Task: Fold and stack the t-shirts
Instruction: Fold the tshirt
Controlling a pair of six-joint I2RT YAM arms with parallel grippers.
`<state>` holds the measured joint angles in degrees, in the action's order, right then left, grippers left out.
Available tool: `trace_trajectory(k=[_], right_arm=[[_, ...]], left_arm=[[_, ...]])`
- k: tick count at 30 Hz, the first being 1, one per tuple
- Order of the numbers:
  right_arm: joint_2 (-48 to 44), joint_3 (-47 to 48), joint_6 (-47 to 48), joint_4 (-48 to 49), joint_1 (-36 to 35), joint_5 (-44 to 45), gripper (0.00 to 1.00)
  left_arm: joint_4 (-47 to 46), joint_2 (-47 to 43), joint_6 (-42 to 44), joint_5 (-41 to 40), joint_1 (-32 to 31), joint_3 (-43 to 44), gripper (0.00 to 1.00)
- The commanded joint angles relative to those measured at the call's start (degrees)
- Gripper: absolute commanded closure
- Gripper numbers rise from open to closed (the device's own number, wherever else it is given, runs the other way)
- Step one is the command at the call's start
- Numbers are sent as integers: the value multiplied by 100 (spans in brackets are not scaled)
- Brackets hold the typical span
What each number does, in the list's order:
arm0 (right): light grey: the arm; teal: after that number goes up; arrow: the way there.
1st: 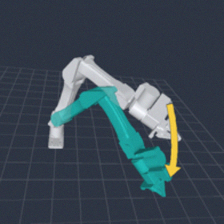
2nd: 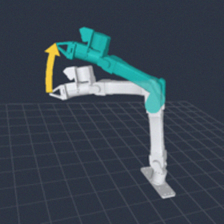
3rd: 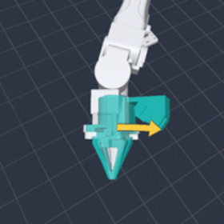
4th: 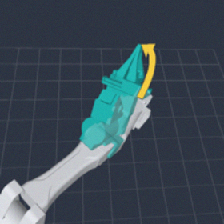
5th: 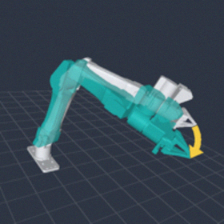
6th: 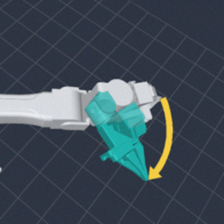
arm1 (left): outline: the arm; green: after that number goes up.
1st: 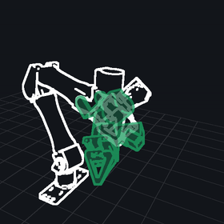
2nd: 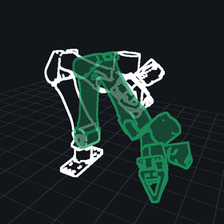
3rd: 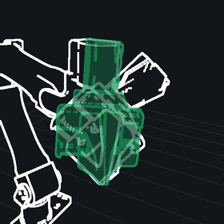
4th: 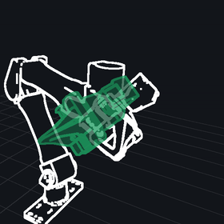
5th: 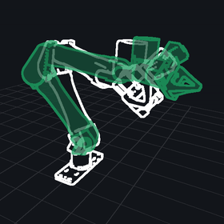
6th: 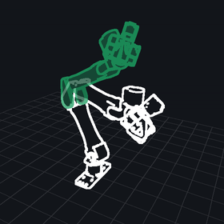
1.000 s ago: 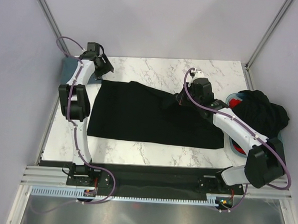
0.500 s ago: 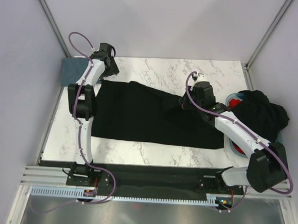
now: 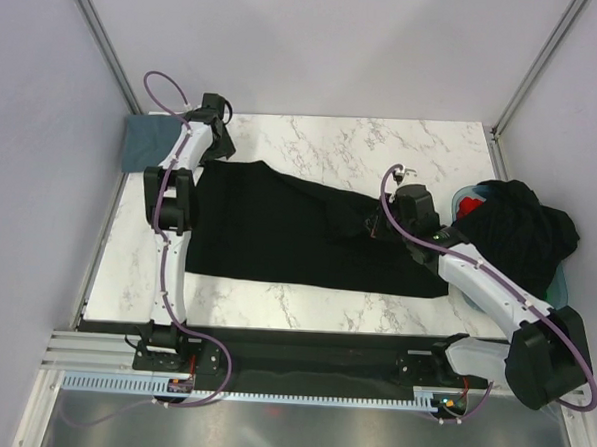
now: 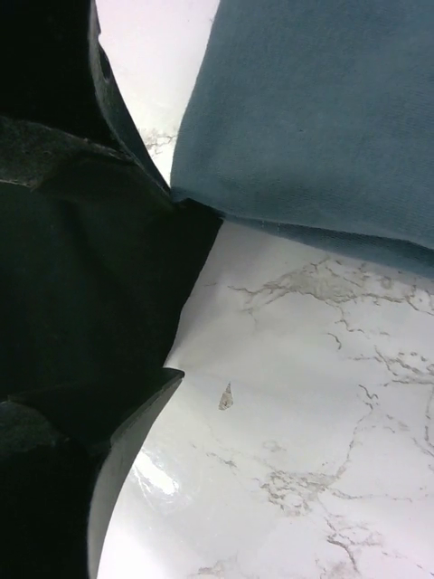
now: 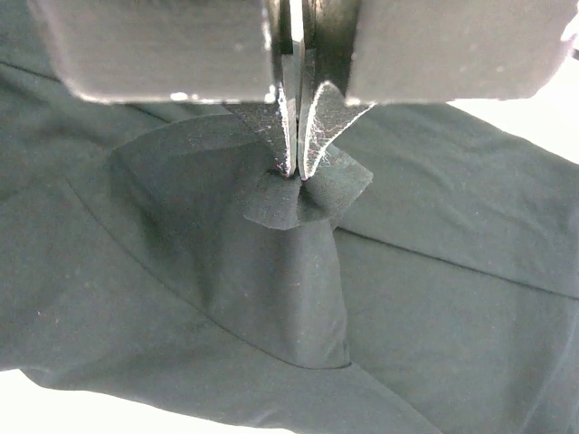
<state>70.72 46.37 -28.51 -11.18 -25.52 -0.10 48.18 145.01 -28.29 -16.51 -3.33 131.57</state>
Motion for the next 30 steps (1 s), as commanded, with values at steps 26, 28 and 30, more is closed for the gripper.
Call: trace_trajectory(k=[26,28,30], right_arm=[[-146,2350,1524,-1465,205,1706,100],[-260,2263,1568,-1492,223,1663,100],[-348,2149,1559,-1501,223,1575,100]], left_arm=[[402,-1720,149,272,43,-824,98],[402,-2132,131,61,43,-1369,98],[385,-2397,105,-123,43,-1868,98]])
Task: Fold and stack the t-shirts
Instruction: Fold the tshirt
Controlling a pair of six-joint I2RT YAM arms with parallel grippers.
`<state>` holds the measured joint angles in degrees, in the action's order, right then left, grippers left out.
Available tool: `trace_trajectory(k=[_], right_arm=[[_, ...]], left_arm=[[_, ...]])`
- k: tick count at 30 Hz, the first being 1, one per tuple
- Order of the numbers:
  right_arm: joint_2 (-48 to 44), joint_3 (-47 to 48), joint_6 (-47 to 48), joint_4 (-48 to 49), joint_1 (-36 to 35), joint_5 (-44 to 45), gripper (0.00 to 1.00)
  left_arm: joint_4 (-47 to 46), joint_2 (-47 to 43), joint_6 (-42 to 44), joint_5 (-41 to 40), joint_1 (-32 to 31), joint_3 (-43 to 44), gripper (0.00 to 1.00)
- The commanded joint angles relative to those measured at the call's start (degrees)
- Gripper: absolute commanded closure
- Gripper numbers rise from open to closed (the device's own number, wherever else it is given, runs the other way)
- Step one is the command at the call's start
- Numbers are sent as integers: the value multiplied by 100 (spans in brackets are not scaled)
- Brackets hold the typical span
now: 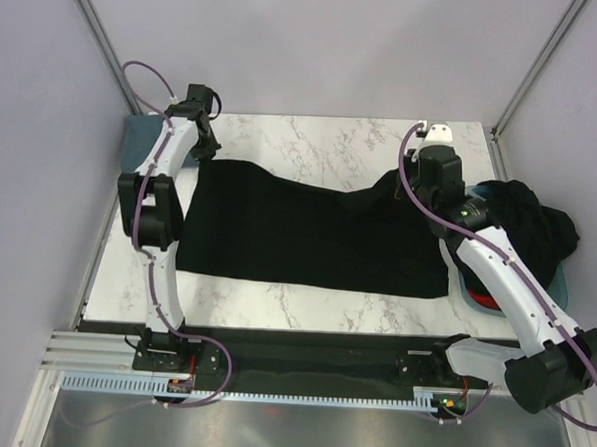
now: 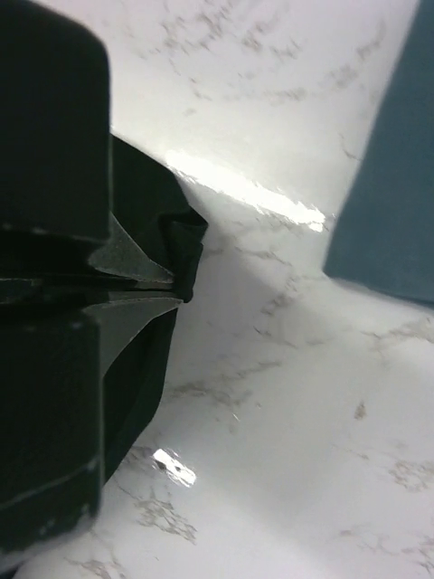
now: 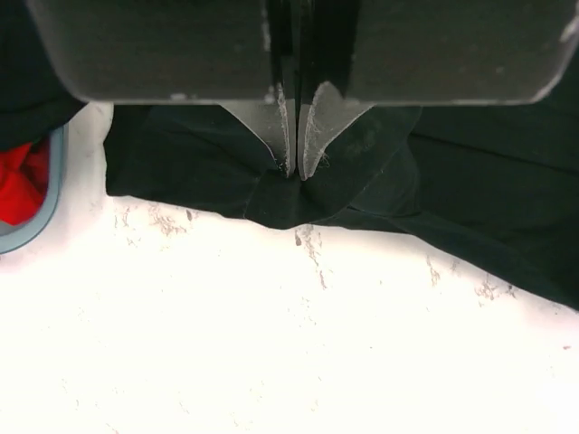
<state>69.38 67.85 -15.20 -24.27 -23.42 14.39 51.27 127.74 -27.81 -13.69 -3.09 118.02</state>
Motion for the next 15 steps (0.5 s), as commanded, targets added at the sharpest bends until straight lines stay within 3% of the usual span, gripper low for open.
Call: trace_trajectory(k=[1,15], right_arm=[[-276,-157,202,-183,4,56,100],[-891,-1309,-18,-148,13,46,100]], left_arm=[[77,-907,13,-458,28,-664,98],[-90,-2367,-5,-864,54,-2606,98]])
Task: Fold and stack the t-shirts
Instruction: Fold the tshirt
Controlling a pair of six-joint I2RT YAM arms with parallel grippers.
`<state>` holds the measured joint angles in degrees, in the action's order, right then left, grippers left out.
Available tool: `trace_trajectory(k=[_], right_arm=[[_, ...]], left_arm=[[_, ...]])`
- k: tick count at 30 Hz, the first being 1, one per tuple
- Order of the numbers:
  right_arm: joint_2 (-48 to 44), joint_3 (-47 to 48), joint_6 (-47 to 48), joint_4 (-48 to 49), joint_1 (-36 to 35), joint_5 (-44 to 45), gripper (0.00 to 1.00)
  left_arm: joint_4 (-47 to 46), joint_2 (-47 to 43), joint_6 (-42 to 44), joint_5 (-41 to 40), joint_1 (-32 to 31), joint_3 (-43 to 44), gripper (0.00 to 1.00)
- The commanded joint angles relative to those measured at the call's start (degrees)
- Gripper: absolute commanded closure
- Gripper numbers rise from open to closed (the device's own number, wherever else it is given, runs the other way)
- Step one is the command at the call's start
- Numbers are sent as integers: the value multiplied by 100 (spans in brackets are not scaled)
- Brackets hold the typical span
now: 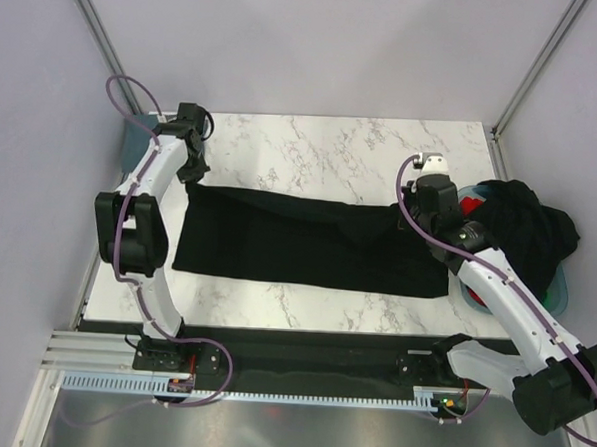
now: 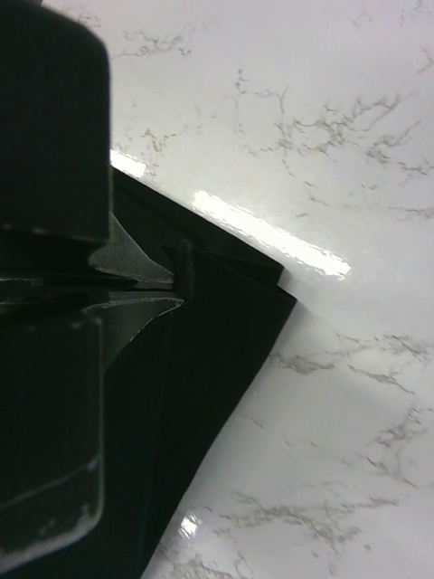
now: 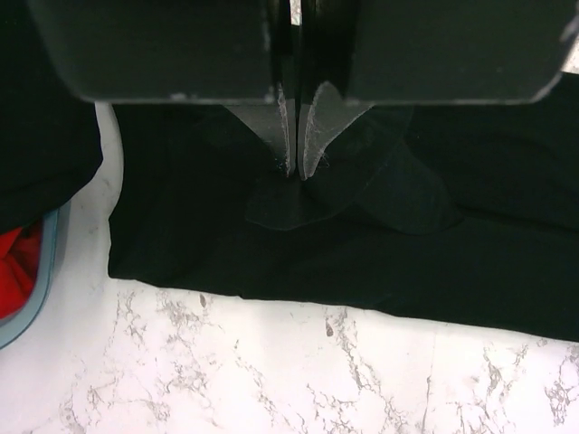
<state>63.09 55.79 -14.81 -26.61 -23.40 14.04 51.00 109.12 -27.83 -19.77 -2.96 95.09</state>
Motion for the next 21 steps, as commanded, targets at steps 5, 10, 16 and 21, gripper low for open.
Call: trace_trajectory(k=[5,10,16,21], right_arm=[[-657,-367,-382,-211,11,248,100],[-1078,-796,-1049,-783,11,239,85],[-1536,-1106,-2034,-1136,11,222,7],[-1204,-948,-2333,-688,2,-427,7]], left_arm=[[-388,-1085,-213,-106,41,-1342,98],[-468,-1692,-468,-247,85,-2380,87],[-741,-2456,-600,175,287,-3014,14],[-811,-2562,-530,543,287,-2961,14]])
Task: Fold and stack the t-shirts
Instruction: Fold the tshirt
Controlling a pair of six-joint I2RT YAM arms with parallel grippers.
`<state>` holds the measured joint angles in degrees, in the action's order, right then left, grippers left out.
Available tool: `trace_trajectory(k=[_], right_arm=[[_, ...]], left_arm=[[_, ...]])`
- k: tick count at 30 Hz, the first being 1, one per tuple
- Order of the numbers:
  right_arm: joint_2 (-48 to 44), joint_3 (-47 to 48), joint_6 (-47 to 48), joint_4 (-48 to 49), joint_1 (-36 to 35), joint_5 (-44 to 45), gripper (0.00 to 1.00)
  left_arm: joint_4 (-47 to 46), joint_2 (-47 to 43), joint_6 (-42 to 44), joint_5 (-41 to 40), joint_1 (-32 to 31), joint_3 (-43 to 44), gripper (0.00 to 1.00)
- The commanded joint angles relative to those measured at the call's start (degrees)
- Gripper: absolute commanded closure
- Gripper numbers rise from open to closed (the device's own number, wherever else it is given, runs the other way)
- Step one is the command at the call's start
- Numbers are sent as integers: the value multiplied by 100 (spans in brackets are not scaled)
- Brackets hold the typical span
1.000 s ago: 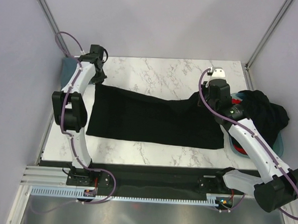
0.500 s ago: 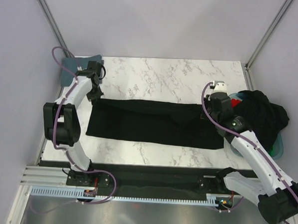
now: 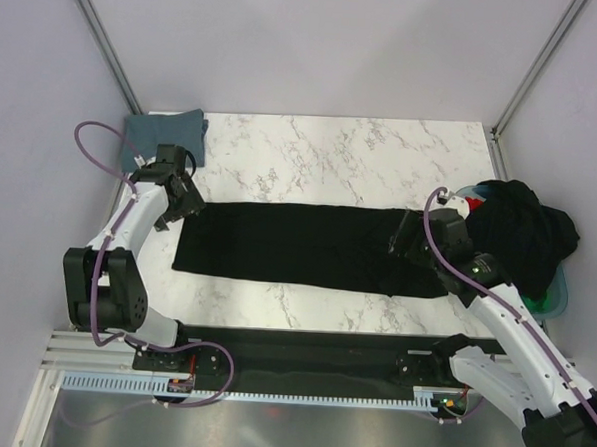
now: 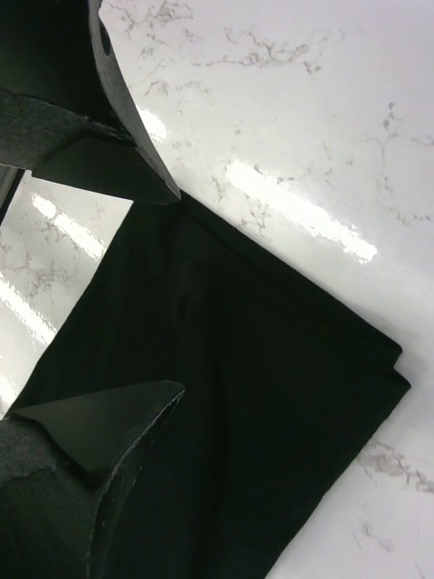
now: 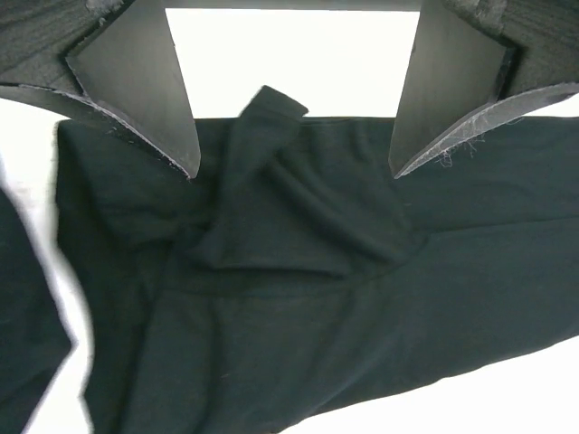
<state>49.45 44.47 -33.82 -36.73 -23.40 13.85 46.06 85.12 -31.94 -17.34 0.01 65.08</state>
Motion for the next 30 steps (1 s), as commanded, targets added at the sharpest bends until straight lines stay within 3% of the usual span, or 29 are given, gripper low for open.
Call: trace_trajectory(k=[1,5,9,14,20,24,29,30], right_arm=[[431,229,-571,403,11,-505,7],[1276,212,-827,1087,11,-1138,7],[2539,247,-959,1265,11,-1174,3],[3395,-25,-1503,1475,344,-1367,2],[4080,166,-1426,1643,951,-1613,2],[4993,1202,-1224,1450,1092,-1622,2],[7013,3626,-810,800,1083,-2130,2],[7643,4466,-793,677,1092,-2280,2]], left_arm=[[-387,-171,-84,337,-10,31,14],[-755,-75,47,722,-316,-74,14],[-801,460,57,1057,-773,-57,14],[-766,1180,-128,943,-1336,-126,14],[-844,1691,-251,1312,-1468,-408,15],[-967,1578,-356,1601,-1872,-820,15],[-1511,1016,-584,2506,-2267,-1698,16],[-1565,946,-646,2760,-2382,-1796,16]])
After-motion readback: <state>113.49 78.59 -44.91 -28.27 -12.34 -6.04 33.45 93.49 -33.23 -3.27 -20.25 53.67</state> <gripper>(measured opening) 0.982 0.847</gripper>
